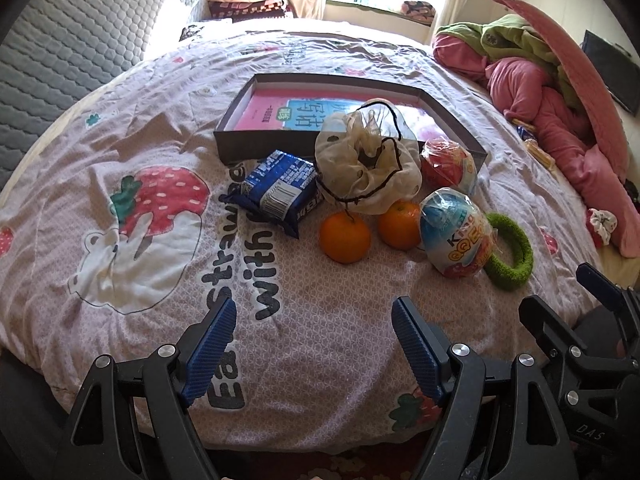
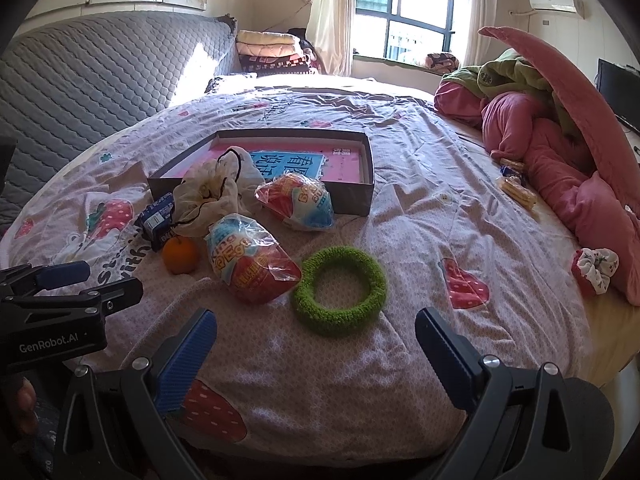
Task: Organize objects
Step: 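Move the left tool toward a tangerine while the right tool approaches the green ring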
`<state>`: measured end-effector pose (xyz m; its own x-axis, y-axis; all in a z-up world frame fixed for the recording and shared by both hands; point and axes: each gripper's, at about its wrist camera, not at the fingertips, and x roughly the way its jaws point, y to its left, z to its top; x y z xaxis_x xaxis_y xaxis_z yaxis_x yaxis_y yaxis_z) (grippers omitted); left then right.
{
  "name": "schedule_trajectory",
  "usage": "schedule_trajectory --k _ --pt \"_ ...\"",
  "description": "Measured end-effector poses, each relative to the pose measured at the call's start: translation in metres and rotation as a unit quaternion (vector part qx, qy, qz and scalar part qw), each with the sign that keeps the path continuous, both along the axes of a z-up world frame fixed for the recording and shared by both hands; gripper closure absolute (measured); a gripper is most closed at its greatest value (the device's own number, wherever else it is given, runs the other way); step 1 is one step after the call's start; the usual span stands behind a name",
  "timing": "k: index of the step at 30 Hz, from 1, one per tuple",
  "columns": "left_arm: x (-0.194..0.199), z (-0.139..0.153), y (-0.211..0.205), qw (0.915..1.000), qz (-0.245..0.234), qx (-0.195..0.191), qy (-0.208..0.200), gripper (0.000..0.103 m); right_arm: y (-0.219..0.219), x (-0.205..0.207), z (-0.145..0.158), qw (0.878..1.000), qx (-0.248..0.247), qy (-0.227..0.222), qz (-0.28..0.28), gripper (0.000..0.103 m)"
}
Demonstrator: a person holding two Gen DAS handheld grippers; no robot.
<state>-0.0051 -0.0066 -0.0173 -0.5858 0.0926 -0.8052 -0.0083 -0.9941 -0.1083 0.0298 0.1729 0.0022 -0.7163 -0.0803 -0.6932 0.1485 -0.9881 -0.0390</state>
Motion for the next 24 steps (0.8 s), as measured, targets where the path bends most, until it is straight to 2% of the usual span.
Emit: schedule_trajectory --k 14,24 --pt "-0.020 -0.011 0.001 0.9997 -0.006 0.023 -0.010 0.022 0.013 -0.015 -0.009 0.999 -0.007 -0.029 -0.014 0.003" --pt "-0.038 -0.020 0.004 0.9992 -0.008 0.033 -0.022 0.022 0.019 -0.034 -0.024 0.997 -0.008 -0.072 -0.025 0.003"
